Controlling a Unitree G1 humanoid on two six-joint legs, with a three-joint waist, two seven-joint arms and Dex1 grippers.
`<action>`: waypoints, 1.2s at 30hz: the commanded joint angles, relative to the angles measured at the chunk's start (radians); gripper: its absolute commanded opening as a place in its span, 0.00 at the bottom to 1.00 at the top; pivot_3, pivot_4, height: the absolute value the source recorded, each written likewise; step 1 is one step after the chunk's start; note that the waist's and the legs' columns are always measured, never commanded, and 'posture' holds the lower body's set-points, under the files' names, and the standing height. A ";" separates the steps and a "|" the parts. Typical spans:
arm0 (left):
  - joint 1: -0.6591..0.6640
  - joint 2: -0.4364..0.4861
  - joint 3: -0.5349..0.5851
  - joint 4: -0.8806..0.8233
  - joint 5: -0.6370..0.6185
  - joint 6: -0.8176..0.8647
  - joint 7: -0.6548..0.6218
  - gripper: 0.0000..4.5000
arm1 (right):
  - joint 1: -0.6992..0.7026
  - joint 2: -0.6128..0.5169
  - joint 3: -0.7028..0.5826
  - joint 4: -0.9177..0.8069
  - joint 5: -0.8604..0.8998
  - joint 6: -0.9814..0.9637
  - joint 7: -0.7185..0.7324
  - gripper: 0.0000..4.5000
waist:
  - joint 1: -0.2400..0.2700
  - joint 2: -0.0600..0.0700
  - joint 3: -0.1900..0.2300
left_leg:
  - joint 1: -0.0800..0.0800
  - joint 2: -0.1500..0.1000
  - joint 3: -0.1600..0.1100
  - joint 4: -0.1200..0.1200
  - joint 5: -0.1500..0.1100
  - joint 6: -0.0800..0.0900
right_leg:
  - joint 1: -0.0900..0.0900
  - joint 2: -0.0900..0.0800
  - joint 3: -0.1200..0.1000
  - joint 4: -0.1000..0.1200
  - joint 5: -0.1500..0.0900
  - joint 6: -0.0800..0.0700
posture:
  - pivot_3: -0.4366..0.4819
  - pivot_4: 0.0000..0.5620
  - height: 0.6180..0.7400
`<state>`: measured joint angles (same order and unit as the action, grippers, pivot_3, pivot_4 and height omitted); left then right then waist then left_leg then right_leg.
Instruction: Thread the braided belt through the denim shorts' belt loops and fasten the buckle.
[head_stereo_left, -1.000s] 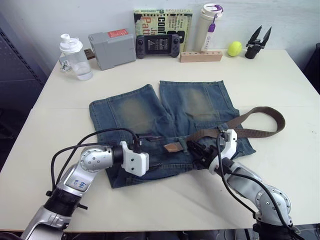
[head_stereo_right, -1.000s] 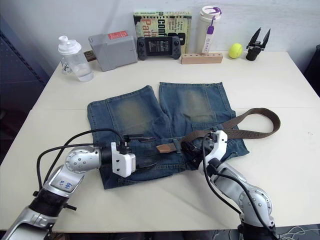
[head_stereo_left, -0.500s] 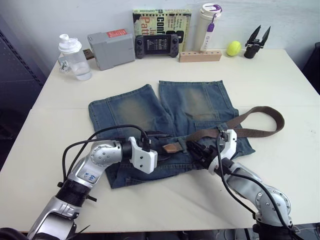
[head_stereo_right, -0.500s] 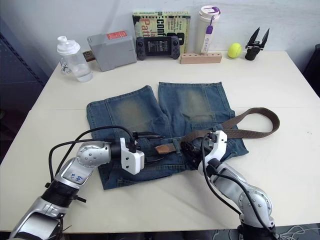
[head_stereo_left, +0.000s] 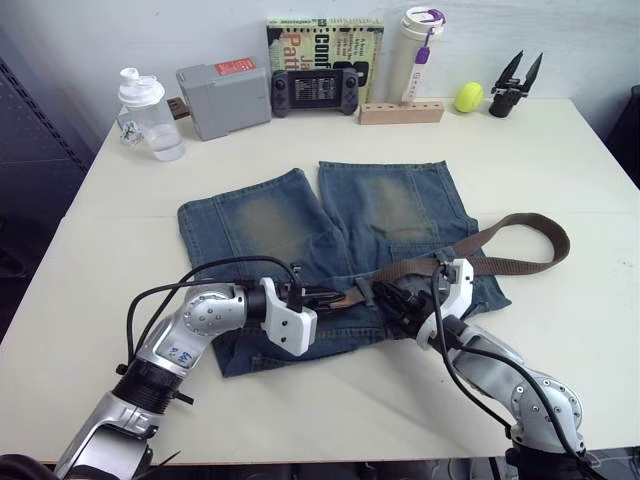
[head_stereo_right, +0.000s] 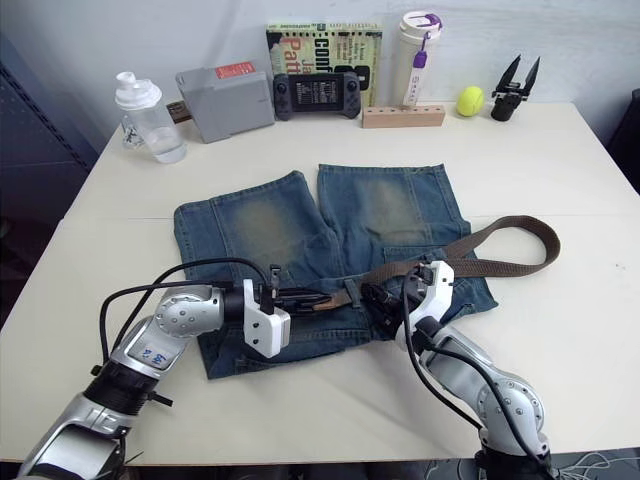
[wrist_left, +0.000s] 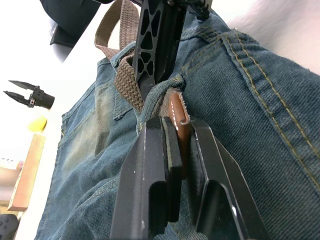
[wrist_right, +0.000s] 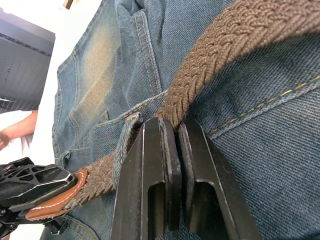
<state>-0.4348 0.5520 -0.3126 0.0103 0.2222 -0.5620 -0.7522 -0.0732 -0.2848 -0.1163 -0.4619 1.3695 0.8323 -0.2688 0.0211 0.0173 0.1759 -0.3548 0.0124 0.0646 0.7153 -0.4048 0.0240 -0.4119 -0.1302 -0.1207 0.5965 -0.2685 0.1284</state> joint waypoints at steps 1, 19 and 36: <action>0.001 0.014 0.012 -0.028 0.009 -0.012 0.014 0.00 | 0.001 -0.038 -0.036 -0.045 0.061 0.005 -0.009 0.25 | 0.000 0.000 0.000 | 0.000 0.000 0.000 0.000 0.000 0.000 | 0.000 0.000 0.000 0.000 0.000 0.000 | 0.48 0.27 0.88; -0.006 -0.018 -0.001 -0.024 0.002 0.008 0.029 0.00 | 0.259 -0.899 0.173 -0.096 -1.183 -0.724 0.823 0.98 | 0.005 -0.002 0.000 | 0.000 -0.001 0.001 0.002 0.000 0.001 | 0.002 -0.002 0.000 -0.003 0.001 0.002 | 0.48 0.27 0.88; 0.006 -0.023 0.006 -0.053 0.007 0.024 0.032 0.00 | 0.211 -0.687 0.192 0.153 -1.493 -0.773 0.814 0.02 | 0.007 -0.005 -0.001 | 0.001 -0.001 -0.001 0.003 0.000 0.001 | 0.005 -0.001 -0.001 -0.002 0.001 0.002 | 0.48 0.27 0.88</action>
<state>-0.4313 0.5272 -0.3149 0.0012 0.2341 -0.5355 -0.7332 0.1253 -0.9714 0.1104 -0.3690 -0.0856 0.0174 0.5468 0.0277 0.0123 0.1746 -0.3537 0.0116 0.0632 0.7189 -0.4049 0.0246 -0.4067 -0.1312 -0.1221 0.5940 -0.2671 0.1307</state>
